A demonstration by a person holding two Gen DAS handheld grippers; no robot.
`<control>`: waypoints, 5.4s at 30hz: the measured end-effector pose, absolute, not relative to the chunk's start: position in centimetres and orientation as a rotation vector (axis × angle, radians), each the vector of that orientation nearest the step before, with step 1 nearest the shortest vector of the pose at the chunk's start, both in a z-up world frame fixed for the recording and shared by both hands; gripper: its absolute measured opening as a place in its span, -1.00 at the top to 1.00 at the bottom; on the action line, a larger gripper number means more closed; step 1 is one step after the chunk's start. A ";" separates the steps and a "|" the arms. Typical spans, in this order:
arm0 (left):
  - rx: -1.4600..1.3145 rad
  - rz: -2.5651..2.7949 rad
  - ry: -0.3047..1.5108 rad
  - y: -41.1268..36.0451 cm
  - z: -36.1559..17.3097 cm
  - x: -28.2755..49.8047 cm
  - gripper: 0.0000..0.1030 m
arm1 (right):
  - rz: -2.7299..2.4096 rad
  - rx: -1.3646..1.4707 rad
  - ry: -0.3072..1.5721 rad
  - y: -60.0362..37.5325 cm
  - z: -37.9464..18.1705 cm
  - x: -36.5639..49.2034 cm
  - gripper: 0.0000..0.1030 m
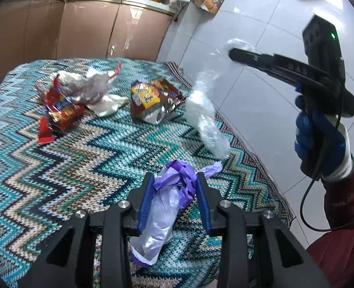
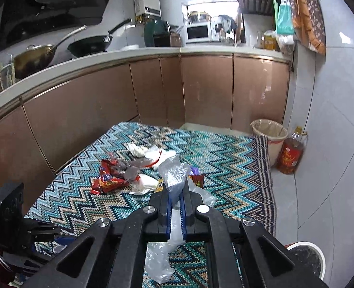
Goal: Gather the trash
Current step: 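Carry both items to the white bin and open both tools to release them, then move both tools back over the table toward the snack wrappers, then grasp the red snack wrapper with the left tool while the right tool grasps the brown snack bag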
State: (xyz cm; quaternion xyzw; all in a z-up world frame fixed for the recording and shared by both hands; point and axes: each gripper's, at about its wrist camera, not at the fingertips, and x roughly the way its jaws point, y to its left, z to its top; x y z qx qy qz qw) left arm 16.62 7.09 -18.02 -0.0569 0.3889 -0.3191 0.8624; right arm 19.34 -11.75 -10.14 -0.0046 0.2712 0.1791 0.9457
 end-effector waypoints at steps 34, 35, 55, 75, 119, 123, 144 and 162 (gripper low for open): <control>0.112 -0.846 0.862 -21.9 -11.5 20.9 0.37 | 0.004 0.202 0.424 -36.6 -10.9 10.2 0.89; 0.115 -0.858 0.882 -23.5 -12.0 21.5 0.37 | -0.017 0.210 0.435 -37.8 -11.5 10.4 0.89; 0.098 -0.894 1.132 -40.6 -22.8 29.0 0.09 | -0.203 0.329 0.632 -49.0 -21.9 13.6 0.63; 0.060 -0.898 1.016 -35.7 -17.2 26.5 0.08 | -0.220 0.310 0.597 -45.8 -19.0 10.9 0.26; -0.085 -0.439 0.290 3.7 3.6 8.0 -0.28 | 0.118 0.029 0.157 -22.5 0.8 0.9 -0.15; -0.104 -0.381 0.280 6.1 3.5 7.7 -0.33 | 0.140 0.029 0.148 -21.5 1.1 1.2 -0.17; -0.212 -0.069 0.285 15.7 0.6 9.4 -0.34 | 0.173 0.045 0.232 -20.1 -0.4 5.4 -0.24; -0.289 -0.118 0.650 16.4 -11.7 21.4 -0.34 | 0.243 0.081 0.502 -17.8 -7.7 17.7 -0.25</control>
